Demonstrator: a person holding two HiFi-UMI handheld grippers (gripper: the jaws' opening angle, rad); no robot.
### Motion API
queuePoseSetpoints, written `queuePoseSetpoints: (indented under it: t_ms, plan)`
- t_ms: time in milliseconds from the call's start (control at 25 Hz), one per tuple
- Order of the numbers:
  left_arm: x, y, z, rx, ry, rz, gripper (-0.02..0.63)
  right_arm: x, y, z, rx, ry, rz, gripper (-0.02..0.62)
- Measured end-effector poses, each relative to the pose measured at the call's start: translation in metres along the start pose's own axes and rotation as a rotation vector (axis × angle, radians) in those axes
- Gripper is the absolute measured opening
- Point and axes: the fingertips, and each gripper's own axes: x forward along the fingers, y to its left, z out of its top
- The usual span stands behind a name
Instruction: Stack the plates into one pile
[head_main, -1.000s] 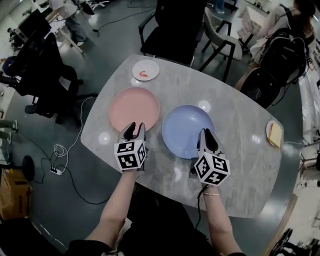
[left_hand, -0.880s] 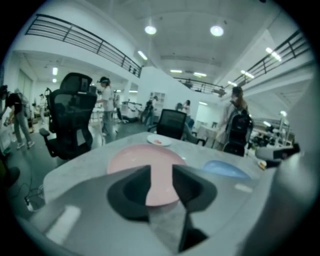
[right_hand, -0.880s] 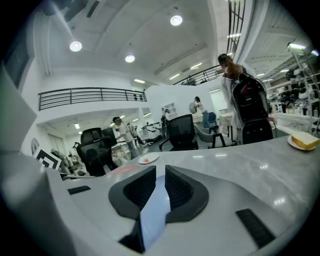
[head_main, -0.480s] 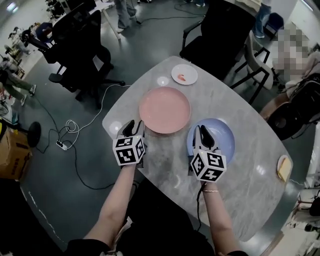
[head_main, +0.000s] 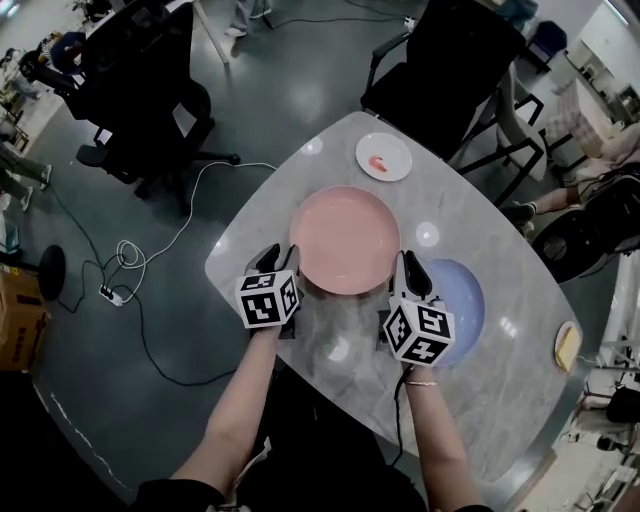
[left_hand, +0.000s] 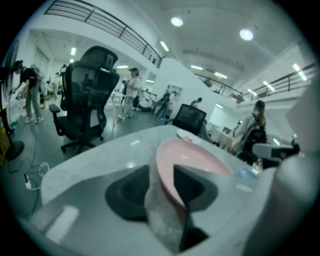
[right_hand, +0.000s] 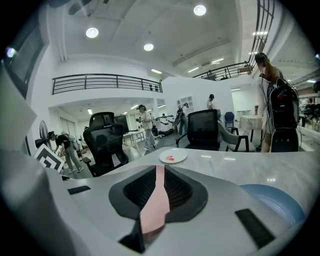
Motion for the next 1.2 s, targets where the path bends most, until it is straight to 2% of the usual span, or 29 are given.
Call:
queuePoseSetpoints:
  t_ms: [320,400,520,800,1040,1200]
  plan:
    - [0.042,-0.003,-0.008,-0.013,0.098,-0.062,0.138,0.022,-0.015,-0.005,0.005,0.042,-0.073,0.046]
    - [0.047,-0.004,-0.01,-0.003,0.117,-0.053,0.126,0.026,-0.019,-0.006,0.004,0.052,-0.083,0.046]
    - [0.052,0.0,-0.011,0.01,0.136,-0.012,0.073,0.034,-0.026,-0.006,-0.009,0.074,-0.087,0.046]
    - [0.054,0.002,-0.011,0.006,0.145,0.016,0.048,0.061,-0.033,-0.007,-0.075,0.168,-0.04,0.049]
    - [0.058,0.0,-0.011,0.0,0.144,0.021,0.048,0.089,-0.039,-0.014,-0.152,0.251,-0.001,0.1]
    - [0.058,0.001,-0.009,-0.005,0.142,0.025,0.048,0.103,-0.038,-0.026,-0.22,0.334,0.025,0.107]
